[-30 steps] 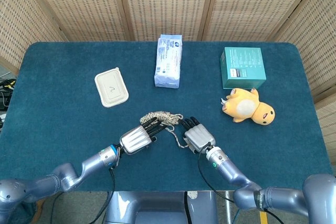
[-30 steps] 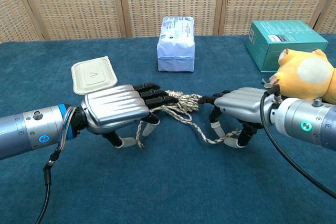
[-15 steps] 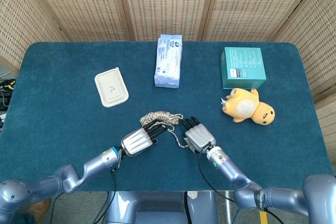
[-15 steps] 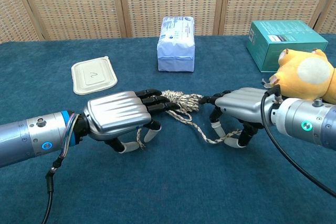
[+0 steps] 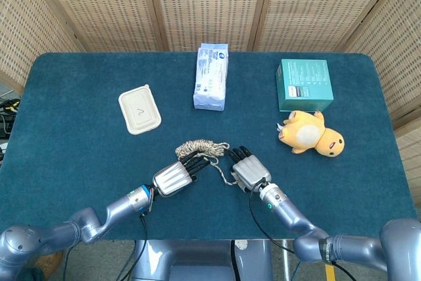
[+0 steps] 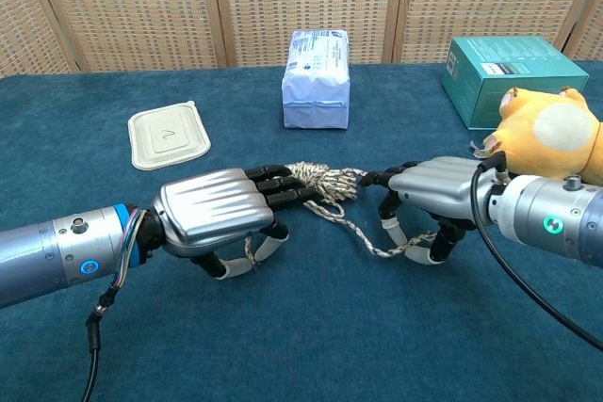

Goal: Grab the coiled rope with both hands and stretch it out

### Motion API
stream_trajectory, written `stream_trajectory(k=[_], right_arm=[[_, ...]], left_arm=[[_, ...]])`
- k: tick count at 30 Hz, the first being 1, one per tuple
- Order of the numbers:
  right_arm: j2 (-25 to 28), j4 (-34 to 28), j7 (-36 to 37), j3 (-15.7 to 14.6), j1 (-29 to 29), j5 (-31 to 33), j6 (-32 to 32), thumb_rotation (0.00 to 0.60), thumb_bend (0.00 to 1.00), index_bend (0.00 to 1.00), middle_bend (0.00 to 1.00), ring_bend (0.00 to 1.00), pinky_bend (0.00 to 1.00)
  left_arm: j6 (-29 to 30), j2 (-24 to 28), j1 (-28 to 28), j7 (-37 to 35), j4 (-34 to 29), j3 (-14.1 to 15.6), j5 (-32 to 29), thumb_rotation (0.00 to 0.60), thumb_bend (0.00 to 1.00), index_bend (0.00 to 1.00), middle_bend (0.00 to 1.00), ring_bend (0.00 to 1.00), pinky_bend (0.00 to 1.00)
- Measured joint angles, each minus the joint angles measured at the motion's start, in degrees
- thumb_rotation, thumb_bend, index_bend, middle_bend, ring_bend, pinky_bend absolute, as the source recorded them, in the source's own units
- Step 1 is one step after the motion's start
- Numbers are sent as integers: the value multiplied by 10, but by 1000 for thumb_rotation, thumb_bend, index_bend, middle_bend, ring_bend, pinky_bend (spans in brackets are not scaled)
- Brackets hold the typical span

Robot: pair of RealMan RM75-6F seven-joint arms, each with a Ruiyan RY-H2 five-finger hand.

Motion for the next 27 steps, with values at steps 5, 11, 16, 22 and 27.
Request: stream_trajectory(k=[5, 11, 16, 22, 27], right_arm=[[-1, 3, 2, 0, 0, -1, -1, 600, 610, 657, 0, 0, 0], [-2, 6, 4, -1, -1, -2, -2, 600, 612, 658, 0, 0, 0], [-2, 9, 5, -2, -3, -6, 2, 600, 612, 664, 0, 0, 0], [9, 7, 7, -2, -11, -25, 24, 600, 612, 676, 2, 0, 0], [29, 0, 7, -1, -18, -38, 42, 600, 609, 682, 10, 0, 0]], left_arm=[[0, -2, -1, 0, 4, 2, -2, 600, 396, 597, 0, 0, 0], [1, -3, -1, -1, 7, 4, -6, 600, 445, 632, 0, 0, 0], [10, 1, 1, -2, 7, 5, -7, 600, 458, 656, 0, 0, 0], [53, 32, 19, -9, 2, 4, -9, 600, 477, 669, 0, 0, 0], [85, 69, 35, -23, 2, 0, -15, 600, 476, 672, 0, 0, 0]])
